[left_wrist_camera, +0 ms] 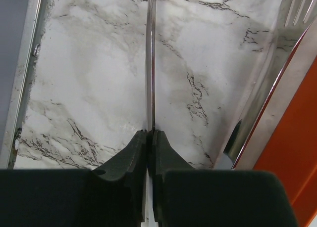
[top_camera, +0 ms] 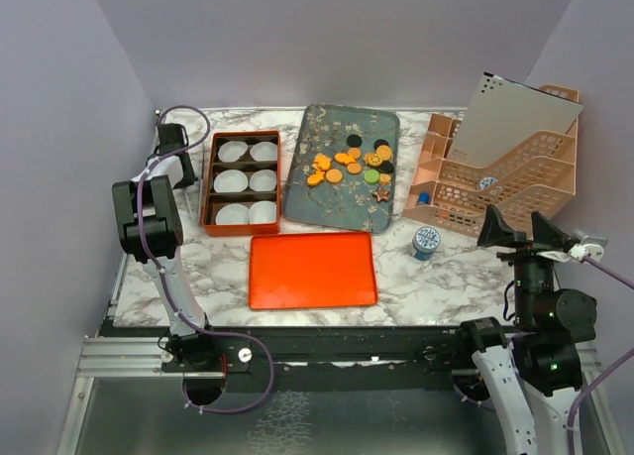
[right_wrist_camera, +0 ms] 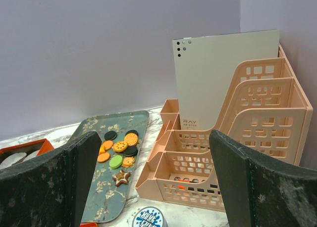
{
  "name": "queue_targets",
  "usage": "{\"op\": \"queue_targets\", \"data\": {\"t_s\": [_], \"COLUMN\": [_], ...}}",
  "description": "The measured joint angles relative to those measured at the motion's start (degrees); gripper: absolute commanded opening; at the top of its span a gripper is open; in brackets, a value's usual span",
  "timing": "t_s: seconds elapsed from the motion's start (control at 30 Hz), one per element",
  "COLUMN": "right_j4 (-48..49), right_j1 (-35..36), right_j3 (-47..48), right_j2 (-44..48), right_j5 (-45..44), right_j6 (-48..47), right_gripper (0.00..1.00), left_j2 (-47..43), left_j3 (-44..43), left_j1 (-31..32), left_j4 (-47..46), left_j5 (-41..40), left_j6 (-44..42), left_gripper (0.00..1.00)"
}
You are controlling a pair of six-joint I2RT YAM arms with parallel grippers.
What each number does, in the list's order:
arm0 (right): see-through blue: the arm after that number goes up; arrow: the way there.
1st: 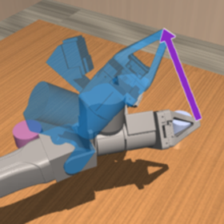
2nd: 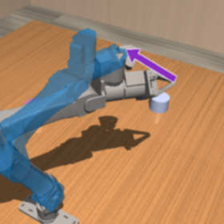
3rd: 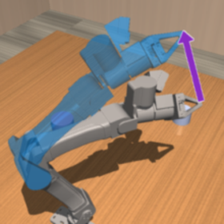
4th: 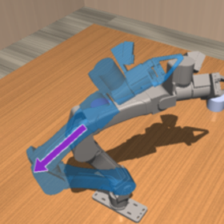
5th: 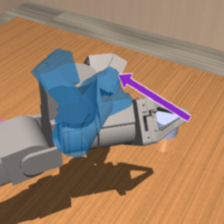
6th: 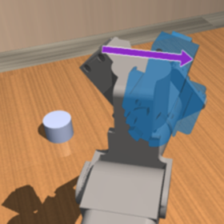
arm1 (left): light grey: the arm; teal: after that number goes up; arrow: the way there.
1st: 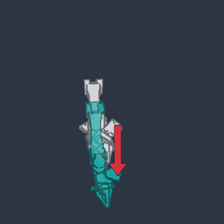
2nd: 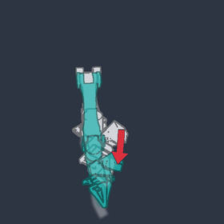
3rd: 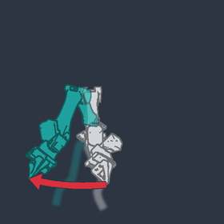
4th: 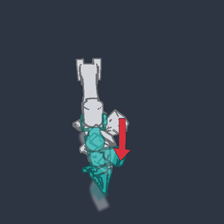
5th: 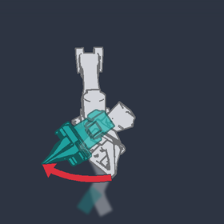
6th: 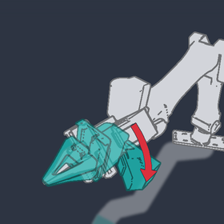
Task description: Pack the cookies
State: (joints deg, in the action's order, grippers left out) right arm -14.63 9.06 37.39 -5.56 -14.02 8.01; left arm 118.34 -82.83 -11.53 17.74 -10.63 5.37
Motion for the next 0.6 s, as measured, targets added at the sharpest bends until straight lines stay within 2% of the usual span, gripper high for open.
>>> {"op": "queue_targets", "data": {"t_s": [0.2,0.4,0.6], "right_j4": [0.0,0.0,0.0], "right_j1": [0.0,0.0,0.0], "right_j3": [0.0,0.0,0.0], "right_j2": [-0.2,-1.2,-2.8], "right_j5": [0.4,1.5,4.4], "right_j6": [0.0,-0.2,-0.4], "right_gripper": [1.00,1.00,1.00], "left_j2": [-1.0,-6.7,-14.8], "left_j3": [0.2,2.4,3.0], "left_j1": [0.0,0.0,0.0], "left_j4": [0.9,3.1,3.7], "left_j5": [-2.8,-8.9,-11.3], "left_j6": [-1.4,-2.1,-1.4], "left_gripper": [0.00,0.00,0.00]}}
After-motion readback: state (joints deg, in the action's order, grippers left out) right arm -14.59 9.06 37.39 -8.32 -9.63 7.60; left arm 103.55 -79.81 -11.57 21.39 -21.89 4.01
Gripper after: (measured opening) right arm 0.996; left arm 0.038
